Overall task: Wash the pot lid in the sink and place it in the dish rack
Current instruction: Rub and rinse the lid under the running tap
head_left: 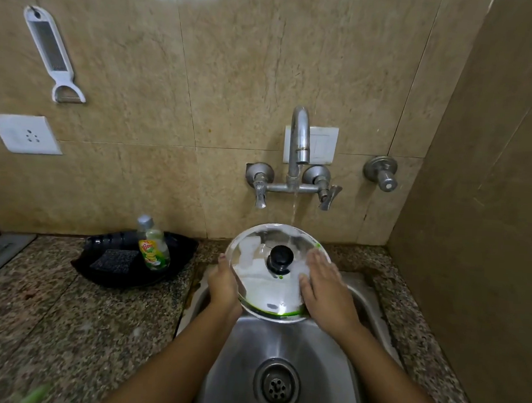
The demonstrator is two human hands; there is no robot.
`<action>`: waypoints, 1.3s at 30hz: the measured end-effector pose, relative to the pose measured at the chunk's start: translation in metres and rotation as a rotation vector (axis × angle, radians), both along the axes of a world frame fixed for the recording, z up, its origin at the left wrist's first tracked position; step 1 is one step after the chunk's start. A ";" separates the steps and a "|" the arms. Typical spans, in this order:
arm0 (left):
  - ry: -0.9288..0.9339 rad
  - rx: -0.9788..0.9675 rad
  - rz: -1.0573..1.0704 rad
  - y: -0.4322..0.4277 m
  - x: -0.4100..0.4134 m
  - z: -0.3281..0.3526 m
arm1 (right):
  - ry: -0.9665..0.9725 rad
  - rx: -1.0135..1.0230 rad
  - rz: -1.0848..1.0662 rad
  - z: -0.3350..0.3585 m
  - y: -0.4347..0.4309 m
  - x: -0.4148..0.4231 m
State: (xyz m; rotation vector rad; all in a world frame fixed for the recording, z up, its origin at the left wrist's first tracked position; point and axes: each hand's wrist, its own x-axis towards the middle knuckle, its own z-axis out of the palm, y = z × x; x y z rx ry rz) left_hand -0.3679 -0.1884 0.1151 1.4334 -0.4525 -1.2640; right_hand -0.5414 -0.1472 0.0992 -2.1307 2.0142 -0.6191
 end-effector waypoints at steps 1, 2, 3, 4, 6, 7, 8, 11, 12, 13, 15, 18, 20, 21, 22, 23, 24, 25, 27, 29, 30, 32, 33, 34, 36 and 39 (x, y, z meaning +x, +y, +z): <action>0.016 -0.013 0.013 -0.001 -0.001 0.000 | 0.001 -0.020 0.042 -0.001 0.005 0.008; 0.029 -0.015 0.027 -0.001 -0.001 0.000 | -0.002 -0.039 0.101 -0.002 0.012 0.014; 0.037 -0.007 0.038 -0.001 -0.001 0.000 | -0.002 -0.063 0.164 -0.004 0.020 0.018; 0.048 0.004 0.044 -0.002 0.000 -0.001 | 0.000 -0.096 0.207 -0.006 0.027 0.019; 0.067 0.004 0.040 -0.003 0.000 -0.002 | 0.025 -0.179 0.239 -0.008 0.030 0.016; 0.055 -0.001 0.033 -0.004 -0.002 -0.005 | 0.081 -0.200 0.273 -0.007 0.027 0.017; 0.040 -0.017 0.013 -0.005 -0.003 -0.007 | 0.188 -0.214 0.330 -0.005 0.022 0.022; -0.005 -0.081 -0.083 -0.006 -0.010 -0.016 | 0.465 -0.179 0.421 0.011 0.000 0.044; -0.029 -0.102 -0.119 -0.005 -0.013 -0.017 | 0.484 -0.160 0.384 0.018 -0.011 0.047; -0.053 -0.121 -0.146 -0.005 -0.016 -0.017 | 0.469 -0.095 0.296 0.026 -0.023 0.046; -0.048 -0.146 -0.179 -0.001 -0.021 -0.013 | 0.407 0.041 0.079 0.039 -0.043 0.037; -0.033 -0.158 -0.201 -0.004 -0.024 -0.009 | 0.294 0.121 -0.009 0.044 -0.049 0.030; -0.045 -0.163 -0.199 -0.008 -0.021 -0.010 | 0.309 0.073 0.179 0.039 -0.037 0.037; -0.058 -0.168 -0.198 -0.010 -0.019 -0.010 | 0.343 0.028 0.276 0.035 -0.029 0.040; -0.068 -0.170 -0.194 -0.010 -0.017 -0.009 | 0.382 -0.009 0.331 0.032 -0.024 0.041; -0.076 -0.175 -0.190 -0.010 -0.016 -0.007 | 0.390 -0.024 0.319 0.032 -0.026 0.039; -0.079 -0.175 -0.187 -0.010 -0.016 -0.007 | 0.368 -0.006 0.235 0.033 -0.032 0.035; -0.082 -0.175 -0.198 -0.010 -0.017 -0.006 | 0.333 0.034 0.106 0.035 -0.039 0.030; -0.071 -0.187 -0.229 -0.010 -0.019 -0.007 | 0.313 0.111 -0.083 0.041 -0.046 0.029; -0.073 -0.195 -0.235 -0.012 -0.019 -0.010 | 0.293 0.089 0.010 0.043 -0.042 0.043; -0.086 -0.197 -0.237 -0.012 -0.019 -0.010 | 0.297 0.049 0.120 0.043 -0.034 0.052; -0.074 -0.212 -0.243 -0.013 -0.017 -0.010 | 0.322 -0.022 0.225 0.036 -0.024 0.058; -0.061 -0.220 -0.235 -0.014 -0.017 -0.010 | 0.331 -0.021 0.145 0.036 -0.029 0.053; -0.056 -0.221 -0.228 -0.014 -0.017 -0.009 | 0.320 0.023 0.004 0.038 -0.037 0.046; -0.059 -0.223 -0.235 -0.013 -0.020 -0.007 | 0.258 0.151 -0.201 0.044 -0.050 0.034; -0.081 -0.224 -0.261 -0.012 -0.023 -0.007 | 0.288 0.082 -0.028 0.041 -0.045 0.051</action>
